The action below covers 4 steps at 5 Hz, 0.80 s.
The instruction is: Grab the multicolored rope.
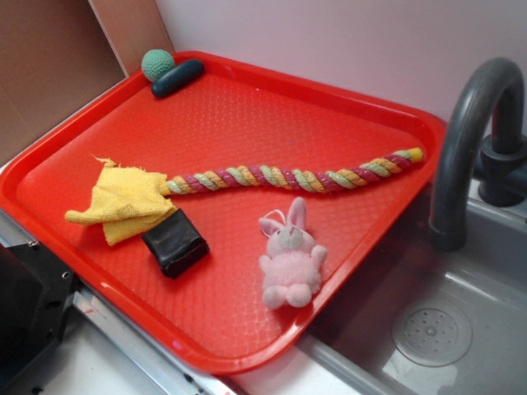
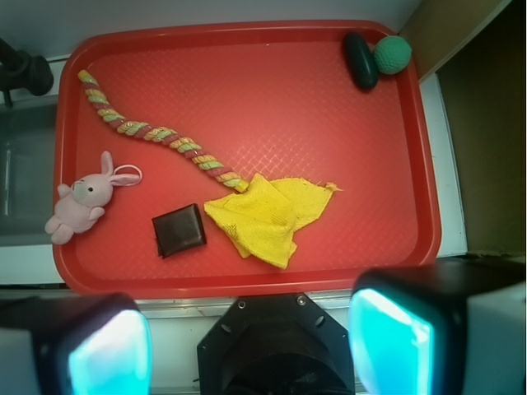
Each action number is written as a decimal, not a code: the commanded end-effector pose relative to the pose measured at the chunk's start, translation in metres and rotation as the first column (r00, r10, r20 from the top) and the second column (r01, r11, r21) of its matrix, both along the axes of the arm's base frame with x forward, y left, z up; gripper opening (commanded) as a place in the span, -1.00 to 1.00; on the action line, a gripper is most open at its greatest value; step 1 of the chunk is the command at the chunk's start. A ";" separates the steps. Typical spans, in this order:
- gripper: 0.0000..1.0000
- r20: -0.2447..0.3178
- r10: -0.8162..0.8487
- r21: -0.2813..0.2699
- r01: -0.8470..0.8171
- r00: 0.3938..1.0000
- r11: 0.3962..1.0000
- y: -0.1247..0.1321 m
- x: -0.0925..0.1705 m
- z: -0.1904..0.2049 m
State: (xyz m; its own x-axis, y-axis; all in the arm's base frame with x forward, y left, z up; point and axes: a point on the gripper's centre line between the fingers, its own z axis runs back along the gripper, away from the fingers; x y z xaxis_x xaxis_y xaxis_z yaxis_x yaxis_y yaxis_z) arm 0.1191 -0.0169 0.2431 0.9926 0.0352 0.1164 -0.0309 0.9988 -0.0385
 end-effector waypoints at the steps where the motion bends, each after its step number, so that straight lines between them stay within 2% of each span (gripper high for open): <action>1: 1.00 0.000 0.000 0.000 0.000 1.000 1.000 0.000 0.000 0.000; 2: 1.00 0.053 -0.181 -0.008 0.182 0.982 0.983 -0.005 0.022 -0.012; 3: 1.00 0.061 -0.413 0.010 0.414 0.908 0.910 -0.009 0.050 -0.024; 4: 1.00 0.082 -0.580 -0.024 0.583 0.811 0.812 -0.017 0.075 -0.044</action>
